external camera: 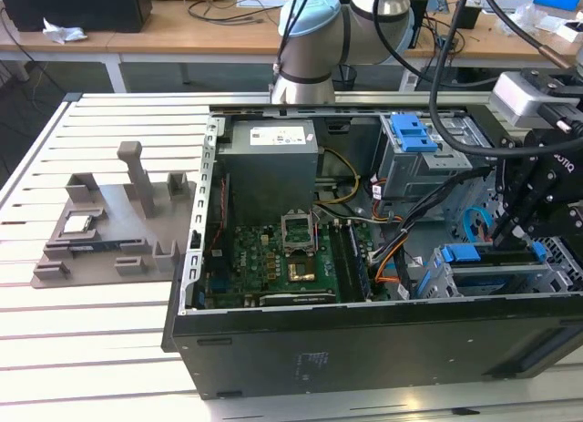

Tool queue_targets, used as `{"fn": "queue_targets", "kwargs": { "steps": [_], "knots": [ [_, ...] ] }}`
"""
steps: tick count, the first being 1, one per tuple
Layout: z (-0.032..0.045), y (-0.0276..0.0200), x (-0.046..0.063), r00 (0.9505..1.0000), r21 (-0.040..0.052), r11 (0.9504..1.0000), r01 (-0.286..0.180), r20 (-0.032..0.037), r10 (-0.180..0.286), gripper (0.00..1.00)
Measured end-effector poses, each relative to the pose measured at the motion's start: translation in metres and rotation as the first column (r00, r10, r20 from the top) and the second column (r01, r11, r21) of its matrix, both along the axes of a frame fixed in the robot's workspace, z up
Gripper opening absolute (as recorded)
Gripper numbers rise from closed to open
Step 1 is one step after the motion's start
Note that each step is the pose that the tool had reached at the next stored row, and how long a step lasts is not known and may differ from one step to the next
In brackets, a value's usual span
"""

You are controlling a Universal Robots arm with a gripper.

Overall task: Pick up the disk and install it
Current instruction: 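Insert the second disk wire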

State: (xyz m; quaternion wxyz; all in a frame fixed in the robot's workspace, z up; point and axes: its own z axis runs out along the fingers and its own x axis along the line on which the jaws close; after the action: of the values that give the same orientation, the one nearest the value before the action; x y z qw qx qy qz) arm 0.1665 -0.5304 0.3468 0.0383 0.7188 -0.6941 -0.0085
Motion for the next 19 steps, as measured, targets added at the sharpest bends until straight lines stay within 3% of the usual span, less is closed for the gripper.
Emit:
{"fn": "queue_targets", "kwargs": {
  "steps": [10, 16, 19],
  "knots": [
    [-0.0014, 0.0009, 0.0006, 1.0, 0.0067, 1.0, -0.002, 0.0001, 0.002, 0.16],
    [-0.0018, 0.0004, 0.0018, 1.0, 0.0223, 0.9997, -0.002, -0.0003, 0.002, 0.16],
    [-0.0022, -0.0012, 0.0027, 1.0, 0.0241, 0.9997, -0.002, -0.0004, 0.002, 0.16]
  ]
}}
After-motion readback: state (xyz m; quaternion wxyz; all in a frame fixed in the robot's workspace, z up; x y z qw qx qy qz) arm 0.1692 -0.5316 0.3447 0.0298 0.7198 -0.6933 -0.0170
